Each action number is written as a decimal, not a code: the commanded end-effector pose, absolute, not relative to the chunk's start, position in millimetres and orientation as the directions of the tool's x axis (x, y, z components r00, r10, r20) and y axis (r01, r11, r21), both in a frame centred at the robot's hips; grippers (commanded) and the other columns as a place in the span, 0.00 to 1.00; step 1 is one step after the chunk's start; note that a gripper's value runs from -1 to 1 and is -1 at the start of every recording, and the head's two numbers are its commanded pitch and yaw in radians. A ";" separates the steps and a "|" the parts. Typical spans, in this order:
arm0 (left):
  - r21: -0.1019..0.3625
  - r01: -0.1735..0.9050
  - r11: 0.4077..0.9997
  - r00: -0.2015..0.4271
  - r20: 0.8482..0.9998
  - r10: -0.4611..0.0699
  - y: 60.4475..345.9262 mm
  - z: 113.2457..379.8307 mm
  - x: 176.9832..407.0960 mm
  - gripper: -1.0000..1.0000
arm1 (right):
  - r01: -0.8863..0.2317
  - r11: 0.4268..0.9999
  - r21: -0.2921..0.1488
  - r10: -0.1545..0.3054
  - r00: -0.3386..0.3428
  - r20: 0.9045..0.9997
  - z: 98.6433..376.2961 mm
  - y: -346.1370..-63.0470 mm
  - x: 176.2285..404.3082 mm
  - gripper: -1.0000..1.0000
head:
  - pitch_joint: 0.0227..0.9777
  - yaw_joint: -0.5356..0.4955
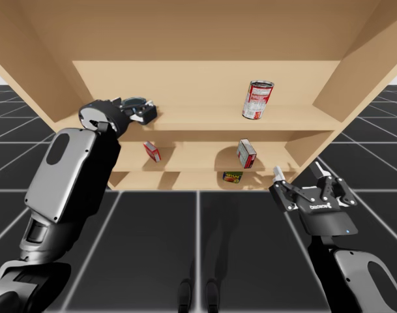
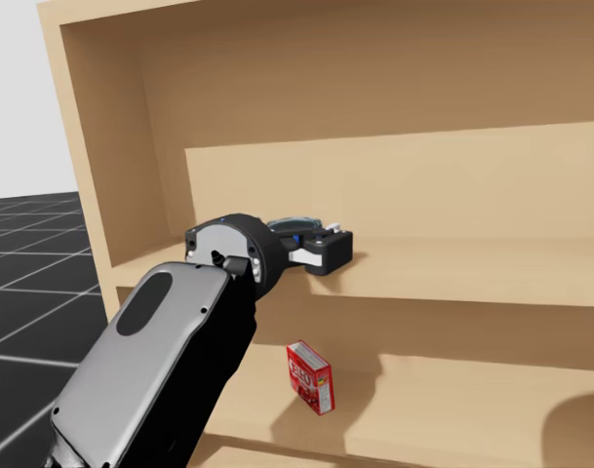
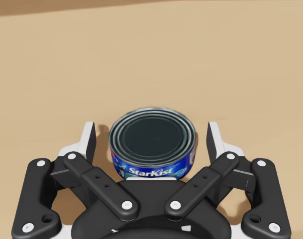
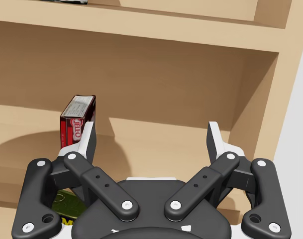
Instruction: Retrieve the tuna can from the shelves.
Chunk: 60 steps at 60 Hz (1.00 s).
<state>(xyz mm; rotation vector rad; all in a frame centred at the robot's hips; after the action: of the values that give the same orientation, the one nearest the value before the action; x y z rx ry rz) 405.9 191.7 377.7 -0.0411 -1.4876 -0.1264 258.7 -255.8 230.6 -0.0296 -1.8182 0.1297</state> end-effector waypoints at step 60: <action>0.072 0.199 0.977 0.002 0.997 -0.074 202.2 375.3 274.3 1.00 | -0.048 0.993 -0.106 0.092 -0.244 0.966 228.4 -256.0 258.9 0.00 | 0.29 0.81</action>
<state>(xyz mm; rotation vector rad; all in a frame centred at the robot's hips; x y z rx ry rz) 304.0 212.4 376.7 -0.0187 -1.7361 -0.0909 258.7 -256.1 229.0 -0.0303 -1.8128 0.1308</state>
